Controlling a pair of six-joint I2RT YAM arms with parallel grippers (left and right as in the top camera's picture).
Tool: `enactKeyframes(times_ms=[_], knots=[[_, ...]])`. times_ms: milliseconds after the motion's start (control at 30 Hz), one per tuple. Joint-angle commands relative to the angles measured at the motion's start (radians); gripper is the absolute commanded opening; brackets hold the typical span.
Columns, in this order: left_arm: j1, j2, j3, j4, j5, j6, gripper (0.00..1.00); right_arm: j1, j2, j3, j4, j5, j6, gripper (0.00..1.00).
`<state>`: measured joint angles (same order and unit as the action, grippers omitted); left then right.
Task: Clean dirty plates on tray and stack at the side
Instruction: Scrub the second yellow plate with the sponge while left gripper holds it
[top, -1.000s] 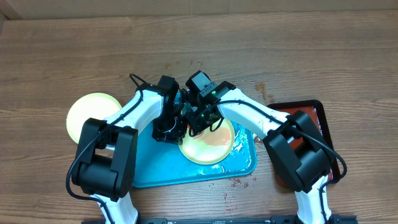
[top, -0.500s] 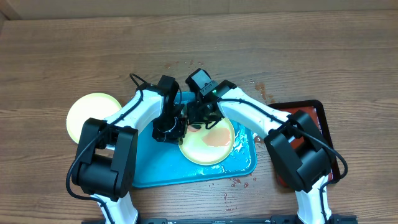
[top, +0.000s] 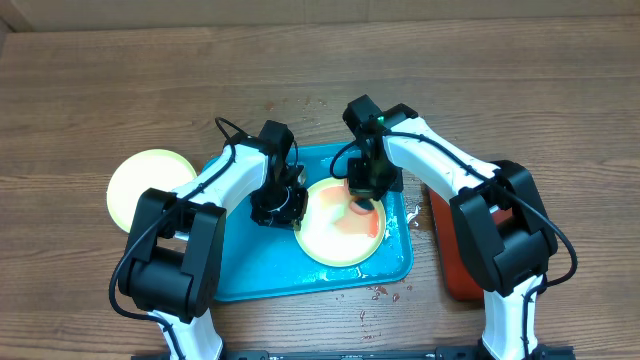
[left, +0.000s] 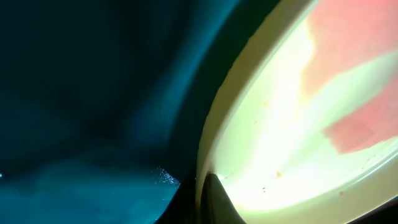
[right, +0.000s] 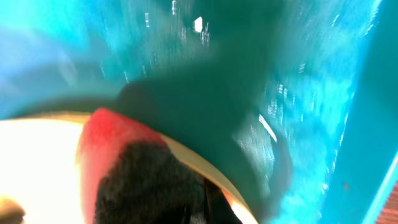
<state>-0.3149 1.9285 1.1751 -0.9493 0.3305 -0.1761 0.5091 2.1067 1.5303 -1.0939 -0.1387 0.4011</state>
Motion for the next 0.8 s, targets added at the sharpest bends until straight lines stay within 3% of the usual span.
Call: enactKeyframes(times_ms=[0,133,333,600,767], knots=[[0.0,0.035,-0.023,-0.011,-0.071,0.024,0.04,0.002,0.014,-0.005,-0.05,-0.063,-0.185,0.04],[0.0,0.035,-0.023,-0.005,-0.068,0.019,0.04,0.066,0.014,-0.005,-0.071,-0.209,-0.25,0.04],[0.0,0.035,-0.023,-0.004,-0.067,0.018,0.04,0.154,0.014,-0.005,-0.018,-0.377,-0.18,0.04],[0.0,0.035,-0.023,-0.015,-0.068,0.018,0.04,0.162,0.014,-0.006,0.03,-0.286,0.037,0.04],[0.0,0.035,-0.023,-0.019,-0.068,0.018,0.04,0.103,0.014,-0.041,0.024,-0.201,0.066,0.04]])
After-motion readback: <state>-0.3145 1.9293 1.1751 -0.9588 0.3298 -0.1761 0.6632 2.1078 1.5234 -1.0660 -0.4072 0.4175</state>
